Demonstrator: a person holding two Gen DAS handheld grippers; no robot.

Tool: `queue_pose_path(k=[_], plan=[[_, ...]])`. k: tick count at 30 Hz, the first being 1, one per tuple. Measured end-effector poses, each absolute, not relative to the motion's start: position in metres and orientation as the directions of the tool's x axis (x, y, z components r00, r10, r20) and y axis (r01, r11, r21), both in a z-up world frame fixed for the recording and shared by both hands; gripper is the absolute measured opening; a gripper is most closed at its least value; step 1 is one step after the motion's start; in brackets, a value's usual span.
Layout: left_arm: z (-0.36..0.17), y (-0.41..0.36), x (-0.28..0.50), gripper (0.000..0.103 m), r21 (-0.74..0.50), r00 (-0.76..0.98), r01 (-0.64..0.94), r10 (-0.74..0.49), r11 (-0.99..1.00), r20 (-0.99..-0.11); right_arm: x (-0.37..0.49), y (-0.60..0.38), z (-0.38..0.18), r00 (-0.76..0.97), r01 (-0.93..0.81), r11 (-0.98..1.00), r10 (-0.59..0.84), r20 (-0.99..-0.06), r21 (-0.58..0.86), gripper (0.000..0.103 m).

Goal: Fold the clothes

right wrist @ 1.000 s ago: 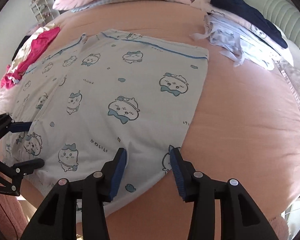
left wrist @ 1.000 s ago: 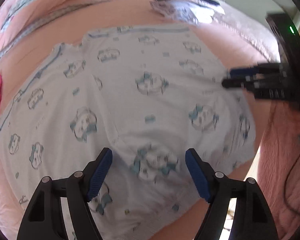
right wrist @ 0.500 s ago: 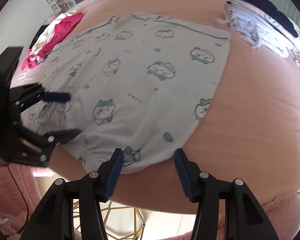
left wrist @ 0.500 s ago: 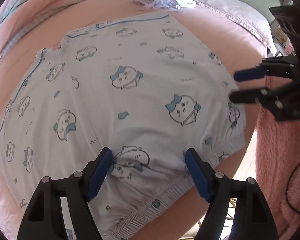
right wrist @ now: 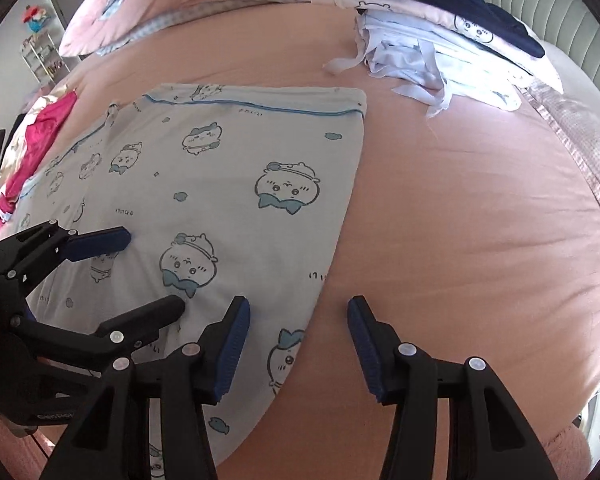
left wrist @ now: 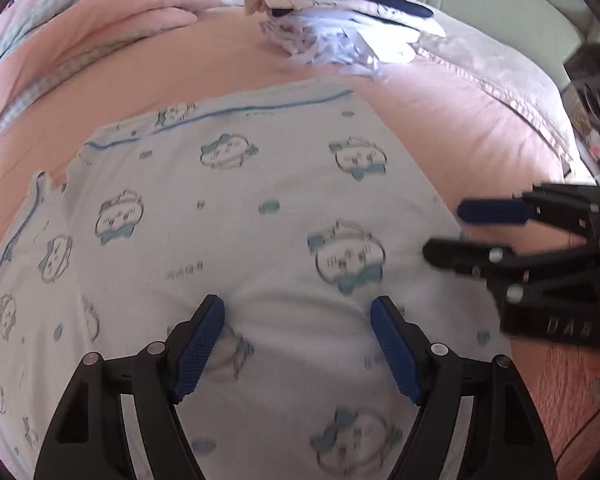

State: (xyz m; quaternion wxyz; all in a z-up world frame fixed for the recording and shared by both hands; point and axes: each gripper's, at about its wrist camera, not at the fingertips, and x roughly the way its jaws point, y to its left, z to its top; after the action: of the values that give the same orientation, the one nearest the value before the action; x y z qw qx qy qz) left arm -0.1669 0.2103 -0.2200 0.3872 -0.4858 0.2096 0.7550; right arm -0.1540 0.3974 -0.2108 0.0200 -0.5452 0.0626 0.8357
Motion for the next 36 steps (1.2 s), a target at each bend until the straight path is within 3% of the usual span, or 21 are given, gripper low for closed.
queue_pose_path(k=[6, 11, 13, 18, 22, 31, 36], plan=[[-0.217, 0.159, -0.133, 0.076, -0.024, -0.193, -0.805, 0.301, -0.592, -0.934, -0.136, 0.4, -0.204, -0.424, -0.086, -0.981, -0.123, -0.898, 0.175, 0.052], [-0.203, 0.145, -0.128, 0.076, -0.041, -0.221, -0.792, 0.348, -0.609, -0.911, -0.126, 0.398, -0.2, -0.426, -0.107, -0.957, -0.199, -0.882, 0.268, 0.048], [-0.197, 0.154, -0.136, 0.076, -0.041, -0.255, -0.774, 0.37, -0.631, -0.893, -0.123, 0.397, -0.195, -0.433, -0.122, -0.959, -0.181, -0.883, 0.256, 0.04], [-0.204, 0.198, -0.151, 0.076, -0.108, -0.205, -0.785, 0.421, -0.61, -0.883, -0.12, 0.394, -0.194, -0.427, -0.138, -0.965, -0.147, -0.892, 0.225, 0.04], [-0.218, 0.211, -0.132, 0.076, -0.011, -0.235, -0.822, 0.357, -0.569, -0.904, -0.111, 0.394, -0.2, -0.41, -0.139, -0.964, -0.151, -0.899, 0.225, 0.04], [-0.203, 0.135, -0.083, 0.077, -0.065, -0.266, -0.756, 0.396, -0.652, -0.879, -0.094, 0.358, -0.183, -0.441, -0.066, -0.969, -0.186, -0.878, 0.238, 0.04], [-0.183, 0.091, -0.107, 0.077, -0.069, -0.41, -0.616, 0.394, -0.785, -0.823, -0.087, 0.327, -0.208, -0.336, 0.003, -0.994, -0.106, -0.936, 0.111, 0.04]])
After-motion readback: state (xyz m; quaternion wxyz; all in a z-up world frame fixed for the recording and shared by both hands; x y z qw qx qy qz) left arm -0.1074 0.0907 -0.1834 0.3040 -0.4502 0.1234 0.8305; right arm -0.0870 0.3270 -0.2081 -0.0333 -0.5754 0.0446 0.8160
